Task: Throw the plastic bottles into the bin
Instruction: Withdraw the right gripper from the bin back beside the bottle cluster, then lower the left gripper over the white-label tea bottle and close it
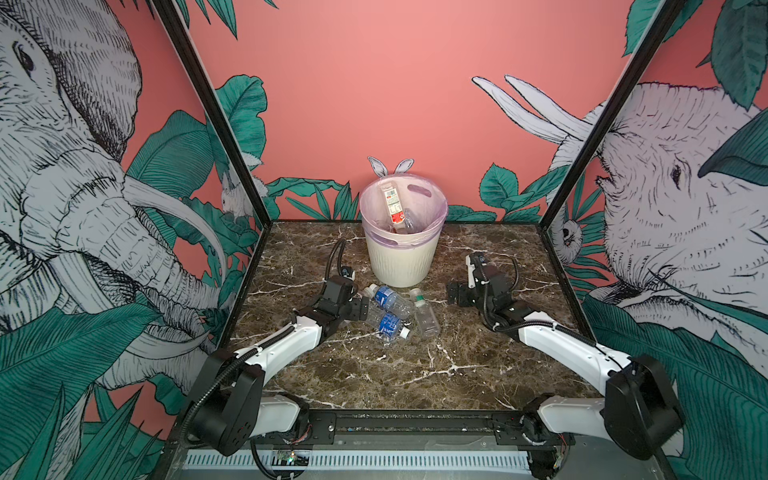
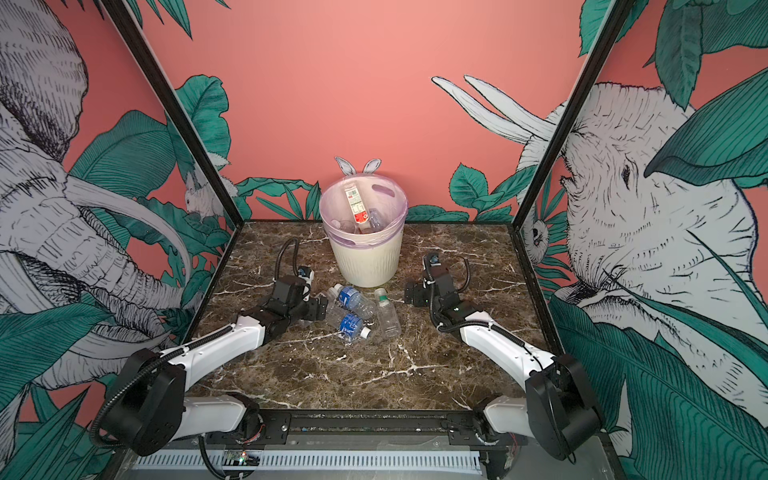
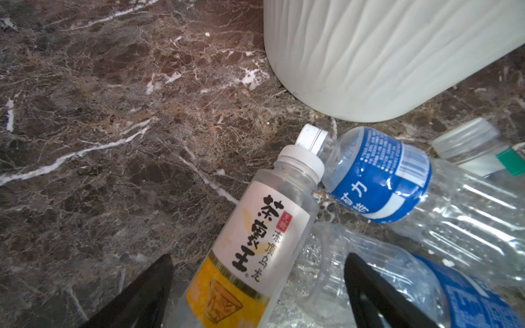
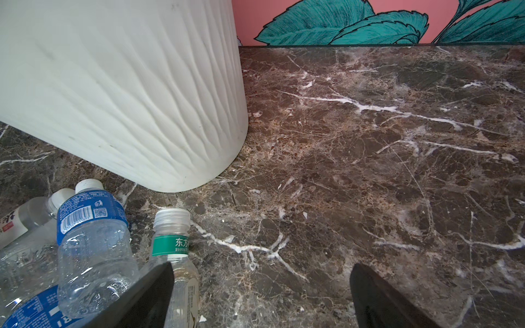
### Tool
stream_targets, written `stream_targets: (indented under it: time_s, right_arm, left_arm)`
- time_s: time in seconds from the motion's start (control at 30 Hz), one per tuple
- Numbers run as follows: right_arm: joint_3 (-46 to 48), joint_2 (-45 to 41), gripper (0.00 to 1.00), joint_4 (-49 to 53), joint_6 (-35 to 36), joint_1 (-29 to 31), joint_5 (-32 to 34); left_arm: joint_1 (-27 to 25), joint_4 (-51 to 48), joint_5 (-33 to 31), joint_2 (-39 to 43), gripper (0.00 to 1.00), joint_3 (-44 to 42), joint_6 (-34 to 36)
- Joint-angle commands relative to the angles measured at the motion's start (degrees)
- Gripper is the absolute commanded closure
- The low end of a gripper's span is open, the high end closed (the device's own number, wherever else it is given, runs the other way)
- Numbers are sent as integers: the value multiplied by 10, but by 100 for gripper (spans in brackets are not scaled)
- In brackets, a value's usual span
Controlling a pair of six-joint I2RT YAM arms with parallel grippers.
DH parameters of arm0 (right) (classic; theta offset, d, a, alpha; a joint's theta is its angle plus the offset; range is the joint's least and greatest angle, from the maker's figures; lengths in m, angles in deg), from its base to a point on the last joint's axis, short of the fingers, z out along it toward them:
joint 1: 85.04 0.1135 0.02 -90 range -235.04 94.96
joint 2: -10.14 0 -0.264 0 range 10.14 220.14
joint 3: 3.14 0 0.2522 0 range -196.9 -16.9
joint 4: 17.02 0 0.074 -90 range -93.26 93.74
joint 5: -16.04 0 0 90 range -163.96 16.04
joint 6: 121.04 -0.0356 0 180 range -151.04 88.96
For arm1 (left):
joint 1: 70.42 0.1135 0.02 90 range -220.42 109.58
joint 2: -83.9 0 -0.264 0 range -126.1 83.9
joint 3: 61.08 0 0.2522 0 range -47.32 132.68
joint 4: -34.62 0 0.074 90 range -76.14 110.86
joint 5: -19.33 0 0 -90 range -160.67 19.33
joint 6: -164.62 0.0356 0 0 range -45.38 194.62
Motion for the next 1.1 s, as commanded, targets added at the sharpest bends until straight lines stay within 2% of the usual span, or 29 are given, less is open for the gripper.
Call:
stream_targets:
  time_s: [0.0, 0.5, 1.07]
  right_arm:
    - [-3, 5, 1, -24, -9, -3, -5]
    - [-4, 12, 2, -25, -9, -6, -8]
    - [-4, 9, 2, -24, -8, -5, -13]
  left_arm:
    - [7, -9, 2, -9, 6, 24, 4]
    - [30, -5, 36, -56, 7, 46, -3]
    - [49, -34, 34, -98, 10, 67, -11]
